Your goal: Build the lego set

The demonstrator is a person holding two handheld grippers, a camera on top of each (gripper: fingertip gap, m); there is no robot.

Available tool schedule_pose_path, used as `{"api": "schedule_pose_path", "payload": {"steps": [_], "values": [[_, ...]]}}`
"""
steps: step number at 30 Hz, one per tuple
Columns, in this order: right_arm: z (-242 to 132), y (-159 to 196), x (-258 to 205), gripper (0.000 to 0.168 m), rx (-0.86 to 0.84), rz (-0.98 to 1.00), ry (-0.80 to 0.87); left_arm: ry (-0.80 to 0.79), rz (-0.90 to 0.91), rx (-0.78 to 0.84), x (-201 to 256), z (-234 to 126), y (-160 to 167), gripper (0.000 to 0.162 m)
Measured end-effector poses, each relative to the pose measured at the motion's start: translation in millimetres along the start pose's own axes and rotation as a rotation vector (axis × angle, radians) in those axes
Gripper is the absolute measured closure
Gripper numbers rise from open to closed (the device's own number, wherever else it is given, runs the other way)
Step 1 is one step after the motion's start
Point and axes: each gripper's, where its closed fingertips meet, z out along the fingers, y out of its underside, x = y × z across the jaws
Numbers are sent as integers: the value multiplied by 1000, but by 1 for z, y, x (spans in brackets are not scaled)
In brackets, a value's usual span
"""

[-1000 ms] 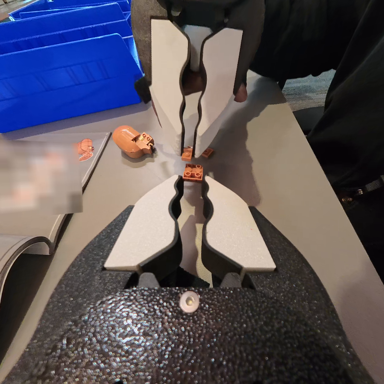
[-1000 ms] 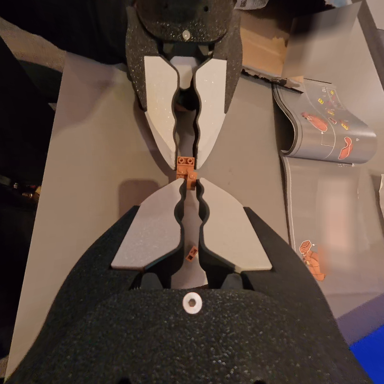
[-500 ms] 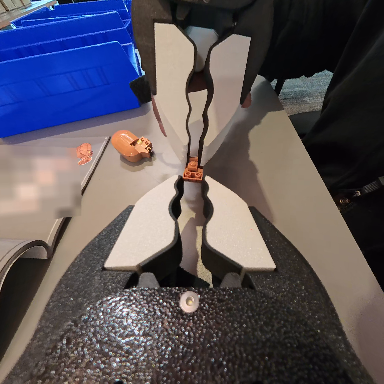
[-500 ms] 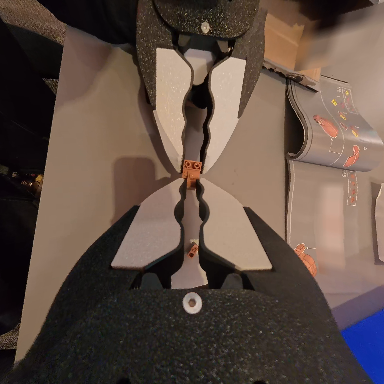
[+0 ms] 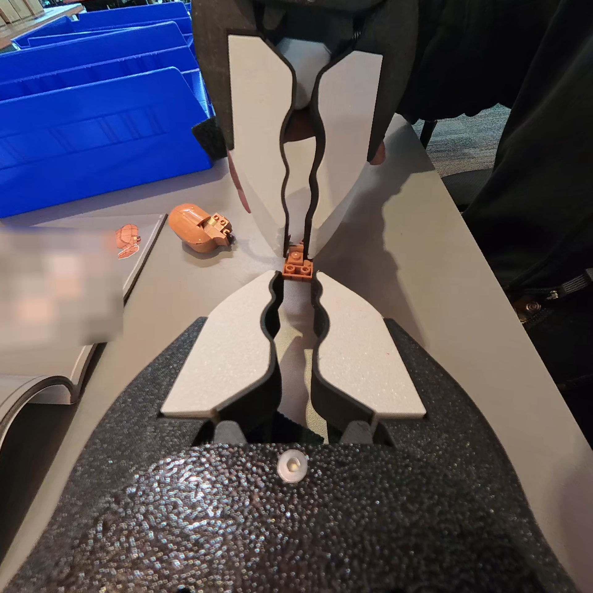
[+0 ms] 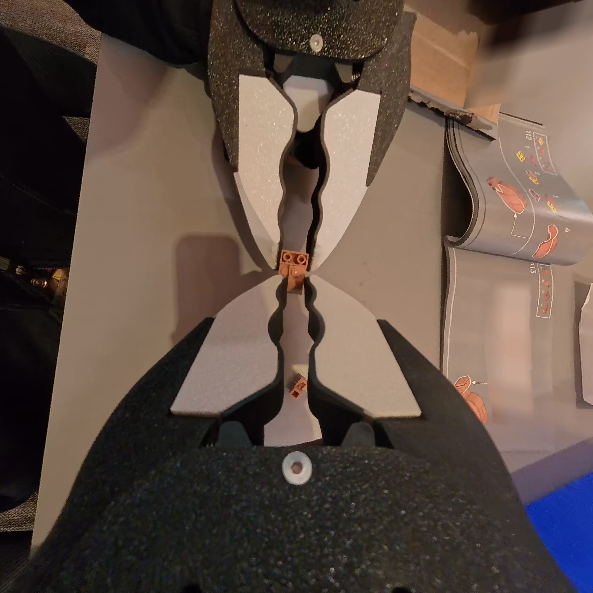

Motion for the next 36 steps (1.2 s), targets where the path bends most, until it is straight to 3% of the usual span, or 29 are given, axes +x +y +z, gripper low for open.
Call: {"api": "schedule_pose_path", "payload": {"steps": [19, 32, 36], "values": [[-7, -4, 5, 150, 52, -42, 62, 17, -59, 55, -2, -5, -7, 145], [-23, -7, 11, 135, 239, -590, 466, 21, -119, 120, -9, -15, -16, 145], [-20, -16, 7, 132, 282, -667, 515, 24, -123, 116, -8, -14, -15, 145]]}}
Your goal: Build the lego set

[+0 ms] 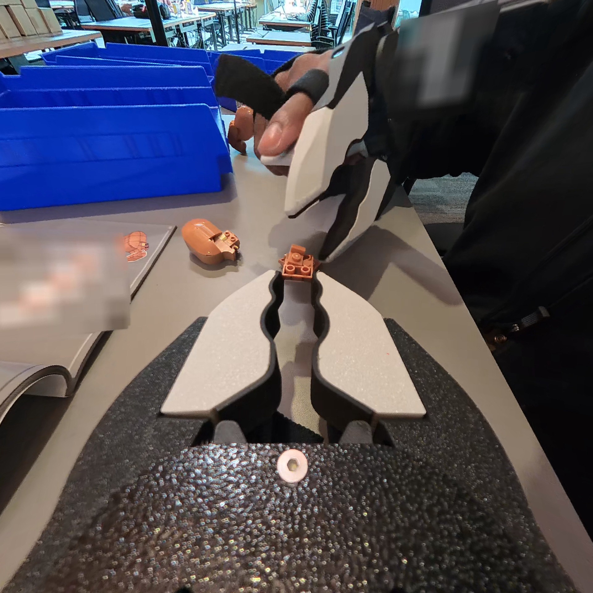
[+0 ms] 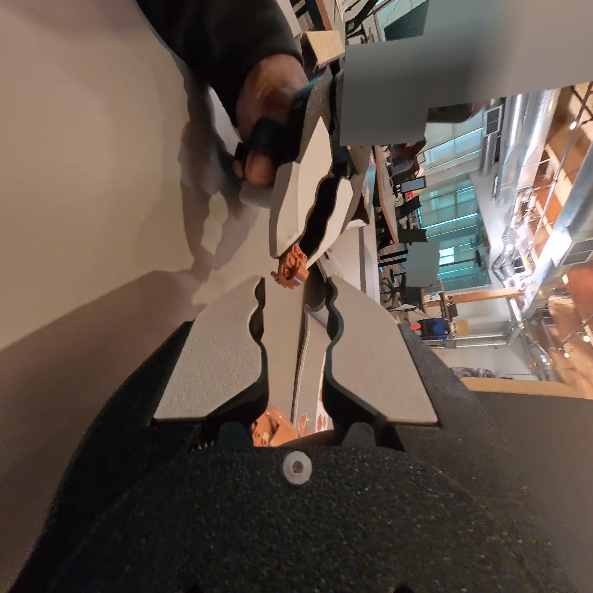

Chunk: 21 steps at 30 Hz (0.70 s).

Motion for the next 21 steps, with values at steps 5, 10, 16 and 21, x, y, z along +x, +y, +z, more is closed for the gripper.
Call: {"api": "schedule_pose_path", "payload": {"steps": [5, 10, 16, 21], "values": [[8, -1, -4, 132, 7, -58, 17, 4, -3, -5, 0, 1, 2, 145], [15, 3, -8, 137, -19, -88, 27, 8, -1, 1, 1, 1, 1, 145], [16, 5, -4, 142, -28, -86, 58, 18, 4, 13, 2, 1, 0, 145], [15, 6, -4, 143, -35, -94, 64, 15, 4, 15, 2, 1, 0, 145]]}}
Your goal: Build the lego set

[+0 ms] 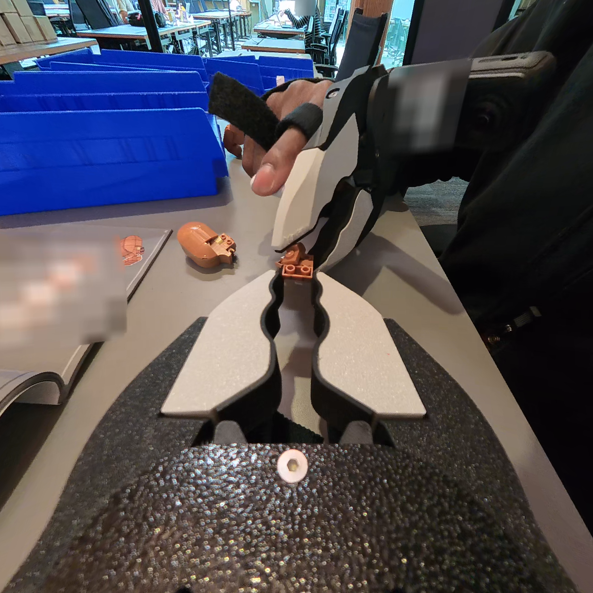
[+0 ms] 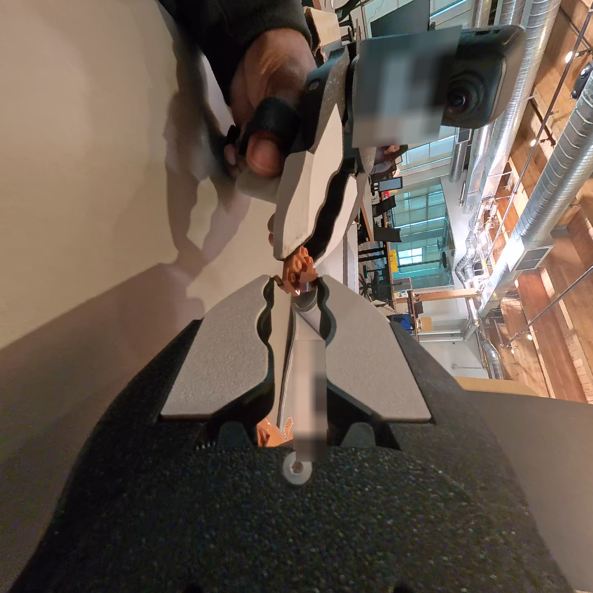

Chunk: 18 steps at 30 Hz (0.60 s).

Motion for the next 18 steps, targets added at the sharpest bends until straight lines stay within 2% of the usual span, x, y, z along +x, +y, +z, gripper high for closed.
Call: {"api": "schedule_pose_path", "payload": {"steps": [18], "values": [[-3, -2, -1, 145, 1, -116, -11, 29, -1, -1, 3, 0, 0, 145]]}}
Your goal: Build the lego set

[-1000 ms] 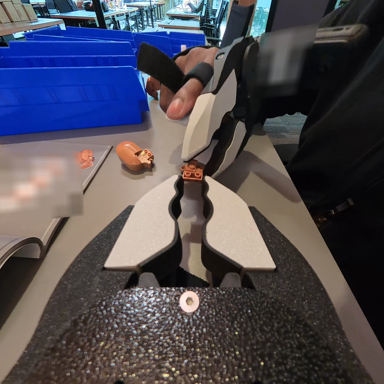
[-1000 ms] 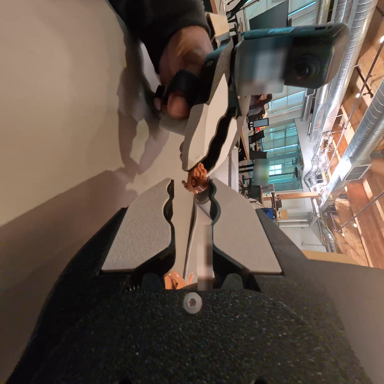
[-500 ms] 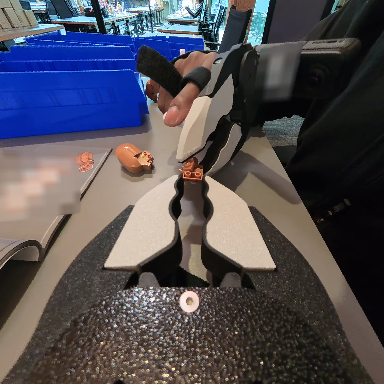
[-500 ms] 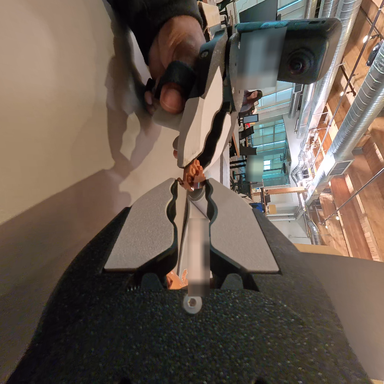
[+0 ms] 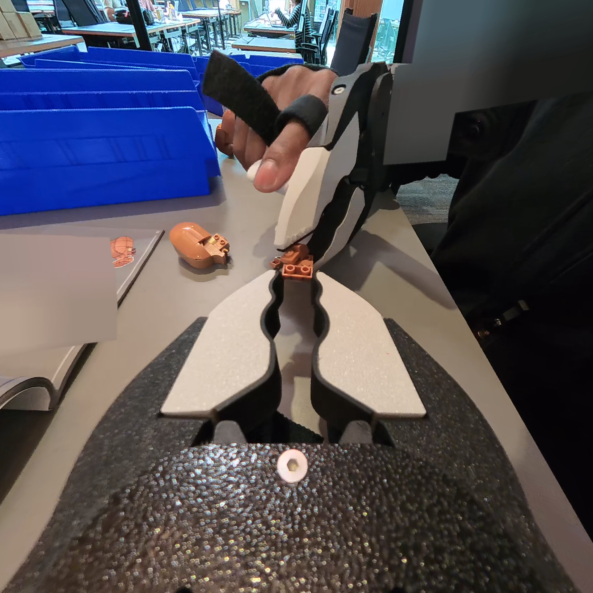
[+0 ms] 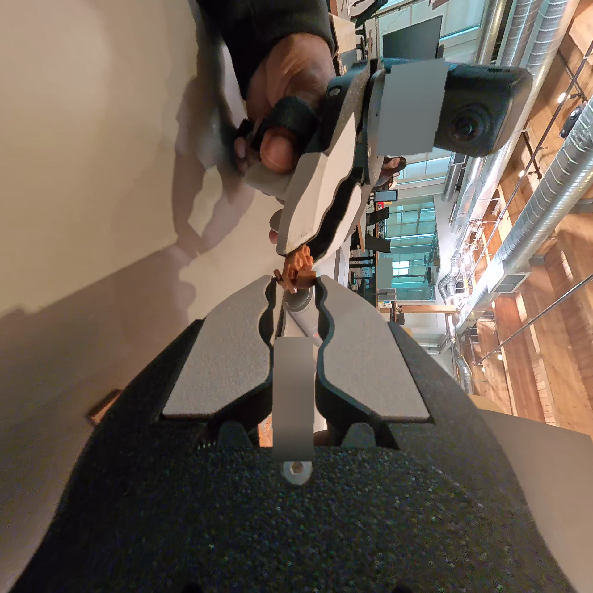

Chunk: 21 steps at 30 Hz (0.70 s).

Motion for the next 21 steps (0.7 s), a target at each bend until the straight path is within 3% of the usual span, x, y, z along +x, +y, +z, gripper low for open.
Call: {"api": "schedule_pose_path", "payload": {"steps": [21], "values": [[-11, -33, 4, 146, 191, -40, -103, 242, -34, 79, 31, -10, -10, 145]]}}
